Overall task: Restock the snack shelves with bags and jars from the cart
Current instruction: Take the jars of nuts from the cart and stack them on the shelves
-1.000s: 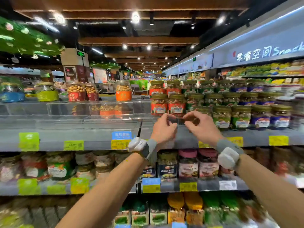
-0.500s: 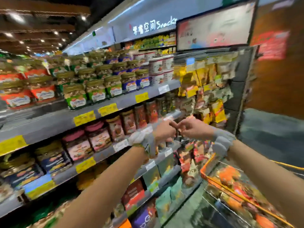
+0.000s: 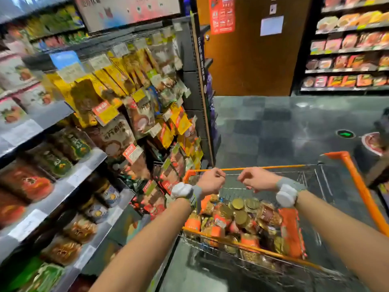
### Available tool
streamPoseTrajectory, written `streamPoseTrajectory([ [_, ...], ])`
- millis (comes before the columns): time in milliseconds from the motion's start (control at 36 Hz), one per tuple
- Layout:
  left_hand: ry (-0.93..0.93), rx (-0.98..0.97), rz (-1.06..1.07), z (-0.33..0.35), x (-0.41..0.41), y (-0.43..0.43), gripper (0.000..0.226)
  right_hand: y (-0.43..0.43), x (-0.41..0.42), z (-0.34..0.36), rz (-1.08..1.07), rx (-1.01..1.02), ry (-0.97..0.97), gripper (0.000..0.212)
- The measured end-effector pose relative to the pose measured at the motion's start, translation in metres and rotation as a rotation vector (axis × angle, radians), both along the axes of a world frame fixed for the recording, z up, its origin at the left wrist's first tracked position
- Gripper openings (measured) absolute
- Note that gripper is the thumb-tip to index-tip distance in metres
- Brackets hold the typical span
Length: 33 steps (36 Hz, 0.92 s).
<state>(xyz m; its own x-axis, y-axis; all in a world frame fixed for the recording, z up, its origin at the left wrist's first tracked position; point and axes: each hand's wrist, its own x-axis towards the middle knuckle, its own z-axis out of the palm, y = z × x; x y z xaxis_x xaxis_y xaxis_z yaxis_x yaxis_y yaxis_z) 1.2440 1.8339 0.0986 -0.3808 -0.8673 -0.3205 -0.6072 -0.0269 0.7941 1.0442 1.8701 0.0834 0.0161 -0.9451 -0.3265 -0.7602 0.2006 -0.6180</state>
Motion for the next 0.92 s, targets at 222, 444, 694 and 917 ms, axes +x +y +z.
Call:
streamPoseTrajectory([
  [222, -0.147, 0.061, -0.105, -0.075, -0.01, -0.074, 0.011, -0.037, -0.013, -0.056, -0.013, 0.12, -0.018, 0.025],
  [444, -0.301, 0.014, -0.314, -0.147, -0.011, -0.156, 0.012, -0.076, -0.02, -0.113, -0.211, 0.221, 0.016, 0.021],
  [694, -0.45, 0.03, -0.621, -0.217, -0.025, -0.194, 0.019, -0.111, -0.012, -0.178, -0.252, 0.322, 0.072, 0.021],
  [917, -0.44, 0.098, -0.753, -0.31, -0.045, -0.202, 0.045, -0.129, -0.025, -0.254, -0.154, 0.53, 0.016, 0.028],
])
